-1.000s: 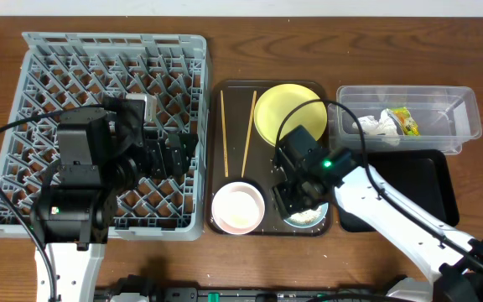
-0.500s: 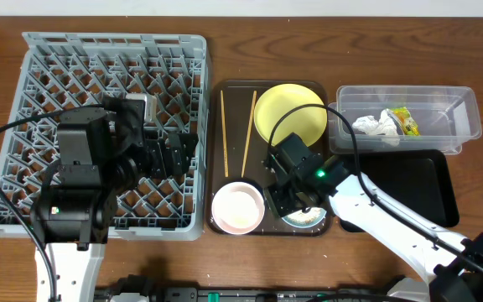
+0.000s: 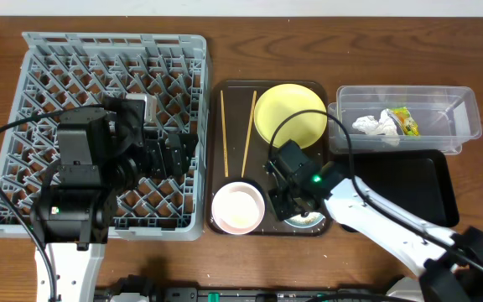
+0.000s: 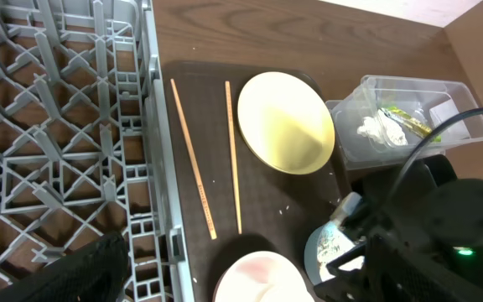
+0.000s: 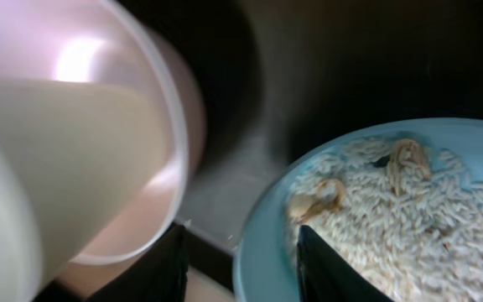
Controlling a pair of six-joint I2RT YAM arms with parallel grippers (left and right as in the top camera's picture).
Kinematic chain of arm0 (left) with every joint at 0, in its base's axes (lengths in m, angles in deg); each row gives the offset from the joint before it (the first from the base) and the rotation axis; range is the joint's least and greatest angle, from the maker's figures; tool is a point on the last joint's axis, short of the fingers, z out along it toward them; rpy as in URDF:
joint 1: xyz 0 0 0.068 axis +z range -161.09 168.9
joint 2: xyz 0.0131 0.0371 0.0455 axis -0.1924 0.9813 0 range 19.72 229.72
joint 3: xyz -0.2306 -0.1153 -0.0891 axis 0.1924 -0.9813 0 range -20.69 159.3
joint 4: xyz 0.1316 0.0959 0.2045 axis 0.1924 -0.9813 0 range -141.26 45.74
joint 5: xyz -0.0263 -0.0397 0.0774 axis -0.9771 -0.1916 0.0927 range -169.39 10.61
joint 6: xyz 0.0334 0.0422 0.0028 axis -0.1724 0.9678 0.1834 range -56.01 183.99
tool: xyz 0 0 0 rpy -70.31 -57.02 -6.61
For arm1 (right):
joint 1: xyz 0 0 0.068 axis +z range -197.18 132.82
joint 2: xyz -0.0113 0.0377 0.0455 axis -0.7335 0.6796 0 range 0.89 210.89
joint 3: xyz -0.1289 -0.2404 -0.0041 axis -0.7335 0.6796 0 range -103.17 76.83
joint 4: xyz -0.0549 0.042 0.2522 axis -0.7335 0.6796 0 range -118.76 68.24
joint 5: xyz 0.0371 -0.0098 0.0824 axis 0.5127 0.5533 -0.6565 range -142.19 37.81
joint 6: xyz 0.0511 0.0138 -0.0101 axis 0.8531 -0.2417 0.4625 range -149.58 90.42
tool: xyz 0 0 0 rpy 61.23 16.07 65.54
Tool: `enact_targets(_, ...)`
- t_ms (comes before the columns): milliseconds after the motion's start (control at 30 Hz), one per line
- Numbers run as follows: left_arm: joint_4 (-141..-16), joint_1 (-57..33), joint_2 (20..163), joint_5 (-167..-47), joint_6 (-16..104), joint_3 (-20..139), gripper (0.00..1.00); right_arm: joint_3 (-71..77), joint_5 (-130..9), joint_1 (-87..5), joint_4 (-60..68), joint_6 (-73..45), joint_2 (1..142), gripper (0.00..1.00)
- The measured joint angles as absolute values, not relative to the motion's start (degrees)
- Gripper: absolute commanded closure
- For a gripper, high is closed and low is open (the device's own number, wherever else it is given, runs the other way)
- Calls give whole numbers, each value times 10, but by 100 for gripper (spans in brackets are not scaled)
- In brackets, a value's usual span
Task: Sort waste into correct bins and load items into the dishwasher
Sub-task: 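Return the yellow plate to the tray and grasp the light-blue plate, then tip the light-blue plate over the black tray to dump rice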
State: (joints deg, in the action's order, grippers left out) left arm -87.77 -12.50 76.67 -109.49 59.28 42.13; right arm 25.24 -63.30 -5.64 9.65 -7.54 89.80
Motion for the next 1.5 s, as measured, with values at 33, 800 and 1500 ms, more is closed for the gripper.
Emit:
enact_targets(33,-878,-125,767,-1095,593,421,9,257,-630,-56,93,-73,904,66)
enact_targets(800,-878,-125,767,-1095,593,421,9,251,-590,-84,120,27,729,99)
enact_targets(1500,-878,-125,767,-1095,593,421,9,365,-977,-556,152,-191,650,99)
